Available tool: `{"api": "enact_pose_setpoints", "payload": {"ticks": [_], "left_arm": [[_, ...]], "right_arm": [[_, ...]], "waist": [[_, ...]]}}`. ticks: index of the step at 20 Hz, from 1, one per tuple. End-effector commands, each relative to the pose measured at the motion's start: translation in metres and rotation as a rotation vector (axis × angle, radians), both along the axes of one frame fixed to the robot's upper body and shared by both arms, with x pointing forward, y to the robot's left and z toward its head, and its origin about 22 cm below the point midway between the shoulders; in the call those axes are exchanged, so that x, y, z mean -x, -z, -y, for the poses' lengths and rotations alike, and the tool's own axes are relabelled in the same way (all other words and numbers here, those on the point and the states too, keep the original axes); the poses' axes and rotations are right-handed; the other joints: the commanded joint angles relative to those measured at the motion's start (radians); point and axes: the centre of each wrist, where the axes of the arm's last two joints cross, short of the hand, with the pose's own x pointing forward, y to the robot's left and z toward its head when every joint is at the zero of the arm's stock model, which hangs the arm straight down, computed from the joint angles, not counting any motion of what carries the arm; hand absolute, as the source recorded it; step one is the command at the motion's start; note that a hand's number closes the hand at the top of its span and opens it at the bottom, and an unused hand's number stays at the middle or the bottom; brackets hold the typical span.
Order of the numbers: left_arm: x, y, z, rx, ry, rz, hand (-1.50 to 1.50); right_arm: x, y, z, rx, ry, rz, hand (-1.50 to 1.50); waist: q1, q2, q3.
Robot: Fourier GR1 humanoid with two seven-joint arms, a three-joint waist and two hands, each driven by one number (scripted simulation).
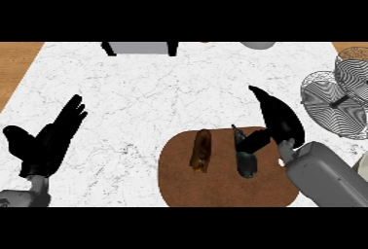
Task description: Pick the eggplant from the cutting board and place it in the tiered basket
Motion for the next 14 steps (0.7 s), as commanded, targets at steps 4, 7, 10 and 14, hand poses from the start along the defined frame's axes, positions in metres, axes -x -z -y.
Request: {"api": "enact_pose_setpoints", "payload": {"ticks": [4,7,10,14], "left_arm": [[-0.001,-0.012,0.005,0.003,0.020,0.016,0.00],[0.002,-0.004,-0.010,0.012,0.015,-0.009,0.00],[-0.007,-0.010,-0.017,0.013,0.006,0.011,0.00],[0.007,0.006,0.012,0.013,0.039,0.020,0.00]], "right_arm": [[-0.008,-0.048,-0.049,0.159,-0.104,-0.348,-1.50],[0.006,-0.067,-0.058,0.152,-0.074,-0.350,-1.50],[0.005,-0.055,-0.072,0.157,-0.015,-0.337,-1.50],[0.003,-0.015,-0.068,0.189,0.028,-0.374,-1.50]], "waist": [[0.024,0.010,0.006],[0.004,0.007,0.006],[0.002,0.010,0.006],[0.008,0.012,0.007]]}}
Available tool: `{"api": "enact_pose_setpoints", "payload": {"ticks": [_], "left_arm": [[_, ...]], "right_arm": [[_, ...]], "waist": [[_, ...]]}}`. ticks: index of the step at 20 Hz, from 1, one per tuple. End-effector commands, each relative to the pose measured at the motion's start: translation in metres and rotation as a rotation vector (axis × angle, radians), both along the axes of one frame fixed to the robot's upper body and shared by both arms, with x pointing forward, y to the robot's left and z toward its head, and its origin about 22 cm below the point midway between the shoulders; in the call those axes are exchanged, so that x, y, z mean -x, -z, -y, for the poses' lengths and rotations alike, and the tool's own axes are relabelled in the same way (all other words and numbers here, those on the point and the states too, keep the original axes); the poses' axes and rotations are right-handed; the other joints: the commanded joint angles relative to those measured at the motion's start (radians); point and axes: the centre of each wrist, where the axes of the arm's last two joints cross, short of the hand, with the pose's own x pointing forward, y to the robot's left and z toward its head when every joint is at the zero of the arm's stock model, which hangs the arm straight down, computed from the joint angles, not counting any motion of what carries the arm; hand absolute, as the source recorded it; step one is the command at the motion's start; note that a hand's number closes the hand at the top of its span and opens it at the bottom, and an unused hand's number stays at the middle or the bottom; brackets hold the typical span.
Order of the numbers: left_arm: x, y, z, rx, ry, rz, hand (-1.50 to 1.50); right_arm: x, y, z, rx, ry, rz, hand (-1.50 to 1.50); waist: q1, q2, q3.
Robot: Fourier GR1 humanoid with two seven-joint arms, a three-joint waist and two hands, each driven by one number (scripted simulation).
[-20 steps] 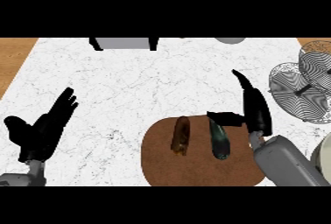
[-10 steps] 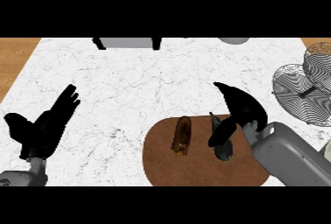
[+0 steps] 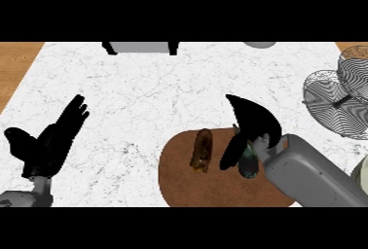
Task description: Pick the eggplant from the cutting board and place it in the tiered basket
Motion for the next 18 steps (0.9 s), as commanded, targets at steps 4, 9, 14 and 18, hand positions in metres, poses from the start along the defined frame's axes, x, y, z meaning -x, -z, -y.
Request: {"api": "enact_pose_setpoints", "payload": {"ticks": [4,9,14,18], "left_arm": [[0.014,0.012,-0.011,0.014,-0.010,0.005,0.00],[-0.003,0.004,-0.002,0.009,-0.002,-0.003,0.00],[0.008,0.002,-0.003,0.008,-0.013,-0.013,0.00],[-0.009,-0.015,-0.013,0.003,-0.009,0.013,0.00]], "right_arm": [[-0.008,0.038,0.008,0.145,0.155,-0.135,-1.50],[0.006,0.068,-0.002,0.158,0.154,-0.113,-1.50],[0.018,0.094,0.020,0.231,0.152,-0.082,-1.50],[0.011,0.077,0.009,0.251,0.158,-0.045,-1.50]], "waist": [[0.006,0.003,0.001],[-0.002,0.004,0.001],[-0.003,0.002,0.002],[-0.004,0.003,0.001]]}}
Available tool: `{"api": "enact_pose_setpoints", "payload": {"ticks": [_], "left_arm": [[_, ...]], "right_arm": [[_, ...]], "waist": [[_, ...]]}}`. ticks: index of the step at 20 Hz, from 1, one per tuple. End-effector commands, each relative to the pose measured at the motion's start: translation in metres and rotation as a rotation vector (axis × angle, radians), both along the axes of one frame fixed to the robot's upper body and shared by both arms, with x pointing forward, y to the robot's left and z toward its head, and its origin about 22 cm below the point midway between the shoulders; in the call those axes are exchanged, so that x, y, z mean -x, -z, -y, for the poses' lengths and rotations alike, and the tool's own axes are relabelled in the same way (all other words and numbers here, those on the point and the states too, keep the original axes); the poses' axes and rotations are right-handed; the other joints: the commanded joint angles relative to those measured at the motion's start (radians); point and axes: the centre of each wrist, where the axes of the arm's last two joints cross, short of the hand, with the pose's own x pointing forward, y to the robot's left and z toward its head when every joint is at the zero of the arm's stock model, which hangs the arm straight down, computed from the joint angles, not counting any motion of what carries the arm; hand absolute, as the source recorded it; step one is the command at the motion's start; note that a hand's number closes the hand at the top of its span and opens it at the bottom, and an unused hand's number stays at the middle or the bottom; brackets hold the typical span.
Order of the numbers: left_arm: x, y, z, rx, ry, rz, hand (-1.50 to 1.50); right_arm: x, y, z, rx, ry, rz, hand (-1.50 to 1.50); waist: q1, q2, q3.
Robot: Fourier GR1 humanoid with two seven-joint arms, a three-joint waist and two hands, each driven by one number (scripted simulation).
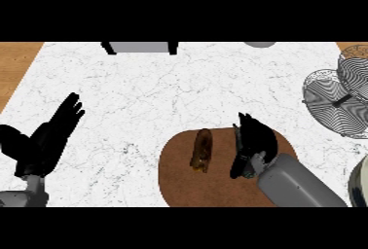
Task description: Pick the eggplant from the cutting board and place it in the tiered basket
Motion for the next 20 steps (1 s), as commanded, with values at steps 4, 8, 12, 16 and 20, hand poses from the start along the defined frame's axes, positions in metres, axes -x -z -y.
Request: {"api": "enact_pose_setpoints", "payload": {"ticks": [4,8,12,16,20], "left_arm": [[-0.004,0.002,-0.004,0.012,0.003,-0.003,0.00],[0.001,0.002,0.005,-0.005,0.013,-0.002,0.00],[0.002,0.010,0.005,-0.003,0.006,0.002,0.00],[-0.003,0.007,0.004,0.001,0.015,0.005,0.00],[0.005,-0.002,-0.011,-0.006,0.011,-0.002,0.00]], "right_arm": [[-0.012,0.005,0.002,0.088,0.077,-0.042,-1.50],[-0.008,0.015,0.007,0.008,0.043,-0.186,1.50],[0.007,0.037,-0.005,0.061,-0.032,-0.197,1.50],[0.001,0.025,0.005,0.112,-0.092,-0.181,1.50],[0.004,0.052,0.006,0.144,-0.112,-0.119,1.50]], "waist": [[0.002,0.001,0.000],[0.003,0.001,0.000],[0.005,0.002,0.000],[0.003,0.001,0.000],[0.008,0.002,0.000]]}}
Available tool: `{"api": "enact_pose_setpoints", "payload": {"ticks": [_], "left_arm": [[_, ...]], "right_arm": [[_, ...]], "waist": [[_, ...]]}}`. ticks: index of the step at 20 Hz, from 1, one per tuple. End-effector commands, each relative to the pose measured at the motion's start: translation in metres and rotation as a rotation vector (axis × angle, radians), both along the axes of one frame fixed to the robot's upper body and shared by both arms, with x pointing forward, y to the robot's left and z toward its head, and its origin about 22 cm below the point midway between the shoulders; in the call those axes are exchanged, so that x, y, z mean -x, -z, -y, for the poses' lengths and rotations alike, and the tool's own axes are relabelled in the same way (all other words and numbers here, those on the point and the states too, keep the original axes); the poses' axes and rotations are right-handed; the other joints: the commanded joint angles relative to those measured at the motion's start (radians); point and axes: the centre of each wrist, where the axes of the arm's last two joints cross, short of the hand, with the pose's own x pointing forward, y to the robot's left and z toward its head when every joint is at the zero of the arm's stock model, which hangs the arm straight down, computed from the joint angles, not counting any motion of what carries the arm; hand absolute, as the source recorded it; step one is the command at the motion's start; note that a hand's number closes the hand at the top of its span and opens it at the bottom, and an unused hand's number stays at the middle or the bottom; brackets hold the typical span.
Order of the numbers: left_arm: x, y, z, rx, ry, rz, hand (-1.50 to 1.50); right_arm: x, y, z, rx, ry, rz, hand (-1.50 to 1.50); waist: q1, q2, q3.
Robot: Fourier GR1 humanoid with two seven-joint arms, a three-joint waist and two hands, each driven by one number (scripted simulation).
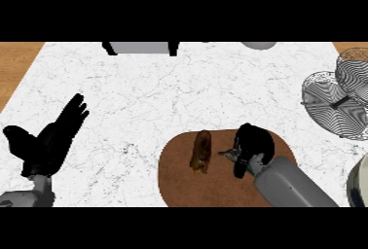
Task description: Pick the eggplant from the cutting board and place it in the tiered basket
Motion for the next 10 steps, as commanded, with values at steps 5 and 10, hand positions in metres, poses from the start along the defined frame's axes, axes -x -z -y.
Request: {"api": "enact_pose_setpoints", "payload": {"ticks": [5,10], "left_arm": [[0.000,-0.002,-0.008,-0.002,-0.034,0.011,0.00],[0.010,0.011,-0.016,0.003,-0.078,-0.019,0.00]], "right_arm": [[-0.002,-0.030,0.117,0.129,-0.116,0.243,1.50],[-0.012,-0.073,0.186,0.165,-0.158,0.420,1.50]], "waist": [[-0.036,0.007,0.013],[-0.097,-0.002,0.028]]}}
